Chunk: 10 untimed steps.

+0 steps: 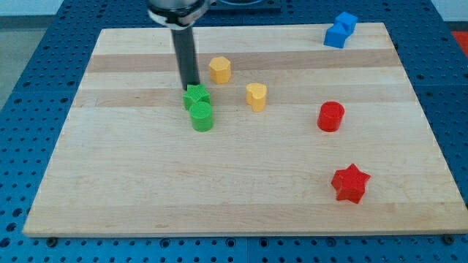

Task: Move the green star diagonally to the green circle

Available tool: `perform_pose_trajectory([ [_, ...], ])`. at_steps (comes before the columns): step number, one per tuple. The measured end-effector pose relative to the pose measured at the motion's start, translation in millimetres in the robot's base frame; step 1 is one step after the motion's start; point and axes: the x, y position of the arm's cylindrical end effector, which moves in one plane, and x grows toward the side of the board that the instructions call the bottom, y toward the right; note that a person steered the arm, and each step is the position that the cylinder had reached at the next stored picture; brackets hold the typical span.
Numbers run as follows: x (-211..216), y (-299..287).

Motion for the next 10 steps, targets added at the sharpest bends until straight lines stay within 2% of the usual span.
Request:
perform_pose_trajectory([
  [2,0.0,-67.6],
  [3,6.8,-81.4],
  [4,34.9,-64.7],
  [5,45.5,-33.6],
  [8,46.3,35.7],
  [10,21.2,40.2],
])
